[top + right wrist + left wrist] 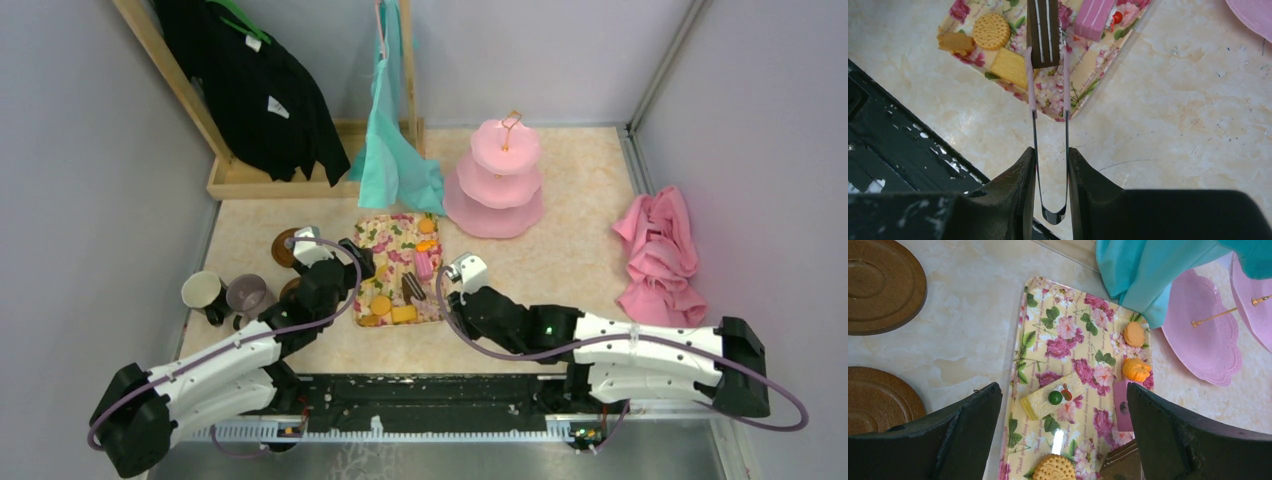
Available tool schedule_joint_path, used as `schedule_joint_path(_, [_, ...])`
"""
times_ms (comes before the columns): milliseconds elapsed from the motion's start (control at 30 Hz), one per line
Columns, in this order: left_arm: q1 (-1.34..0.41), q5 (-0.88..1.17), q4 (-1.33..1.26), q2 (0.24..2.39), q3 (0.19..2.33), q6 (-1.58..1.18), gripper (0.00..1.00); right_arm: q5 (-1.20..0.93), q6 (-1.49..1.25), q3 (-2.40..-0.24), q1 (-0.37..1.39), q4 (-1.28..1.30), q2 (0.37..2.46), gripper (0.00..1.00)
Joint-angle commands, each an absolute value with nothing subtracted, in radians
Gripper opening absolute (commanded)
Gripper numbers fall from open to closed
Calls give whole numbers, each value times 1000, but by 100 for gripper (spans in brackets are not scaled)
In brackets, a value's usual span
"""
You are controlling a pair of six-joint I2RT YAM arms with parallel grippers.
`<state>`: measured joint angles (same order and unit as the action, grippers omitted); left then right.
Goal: Serve the afternoon tea
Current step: Pick up the desert from the tray.
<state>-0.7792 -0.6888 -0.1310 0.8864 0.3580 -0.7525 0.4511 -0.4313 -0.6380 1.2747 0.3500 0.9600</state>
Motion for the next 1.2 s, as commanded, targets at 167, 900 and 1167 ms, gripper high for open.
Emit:
schedule_joint_path(167, [-784, -690, -131, 873, 357, -759, 99, 521, -482, -701, 1303, 390, 844, 0])
schedule_joint_path(900, [-784, -694, -146, 882, 369, -738, 99, 661, -470, -806, 1341, 518, 754, 0])
schedule_joint_path(1167, [-783, -690, -161, 906, 385, -724, 99, 760, -447, -841, 1341, 552, 743, 0])
